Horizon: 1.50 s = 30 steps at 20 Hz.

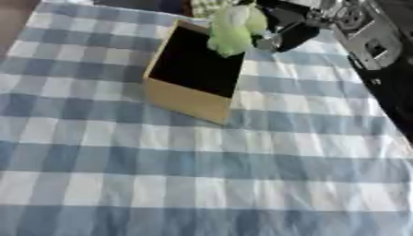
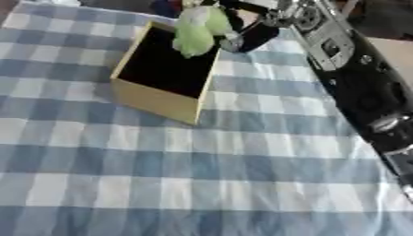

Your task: Pick up objects on the table and place them in the box.

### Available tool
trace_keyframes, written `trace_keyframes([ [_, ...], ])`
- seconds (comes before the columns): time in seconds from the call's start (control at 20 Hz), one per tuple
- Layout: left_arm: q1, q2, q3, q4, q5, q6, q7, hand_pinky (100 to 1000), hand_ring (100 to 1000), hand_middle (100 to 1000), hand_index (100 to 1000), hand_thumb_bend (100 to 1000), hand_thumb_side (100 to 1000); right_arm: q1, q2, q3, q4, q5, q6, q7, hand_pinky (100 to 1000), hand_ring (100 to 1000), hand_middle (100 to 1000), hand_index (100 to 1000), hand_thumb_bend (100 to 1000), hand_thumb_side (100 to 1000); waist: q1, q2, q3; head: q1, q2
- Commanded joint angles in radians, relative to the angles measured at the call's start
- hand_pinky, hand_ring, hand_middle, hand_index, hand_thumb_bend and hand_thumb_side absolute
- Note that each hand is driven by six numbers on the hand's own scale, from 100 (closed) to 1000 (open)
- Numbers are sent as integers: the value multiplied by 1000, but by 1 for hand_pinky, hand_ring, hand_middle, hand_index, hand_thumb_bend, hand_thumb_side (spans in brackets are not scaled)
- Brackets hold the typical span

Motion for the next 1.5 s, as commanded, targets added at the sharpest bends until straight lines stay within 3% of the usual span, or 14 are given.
trace_keyframes([
  [0.05,-19,3,-3,-15,7,-3,-6,400,717,790,641,100,734,-31,-3,-1,34,29,-5,1,454,325,201,366,100,170,5,-12,5,-9,-17],
  [0.5,-34,-2,-5,-15,10,-4,-12,399,719,792,641,100,737,-56,41,15,113,86,-40,-19,492,351,229,398,100,173,-8,8,25,-19,-27],
  [0.8,-35,-2,-6,-15,11,-3,-15,399,720,793,641,100,739,-66,44,23,104,106,-67,-25,558,401,276,449,100,100,-10,11,27,-18,-24],
  [1.05,-35,-4,-8,-15,12,-2,-20,399,721,794,640,100,739,-71,45,29,87,138,-85,-16,571,435,311,492,100,100,-10,10,26,-18,-25],
  [1.15,-34,-5,-8,-15,12,-1,-21,399,721,795,640,100,740,-71,43,30,82,154,-95,-8,641,558,445,639,100,100,-11,9,26,-17,-25],
  [1.4,-32,-6,-7,-15,11,1,-26,399,722,795,640,100,741,-68,42,34,66,195,-124,37,736,697,570,765,100,100,-12,7,25,-15,-24],
  [1.45,-31,-6,-7,-15,10,1,-26,399,722,796,640,100,740,-67,42,34,61,201,-129,52,754,724,594,795,100,195,-12,7,24,-14,-23],
  [1.5,-31,-6,-7,-15,10,2,-27,398,722,796,640,100,740,-66,41,34,54,205,-133,65,757,738,607,808,100,228,-12,7,23,-12,-21],
])
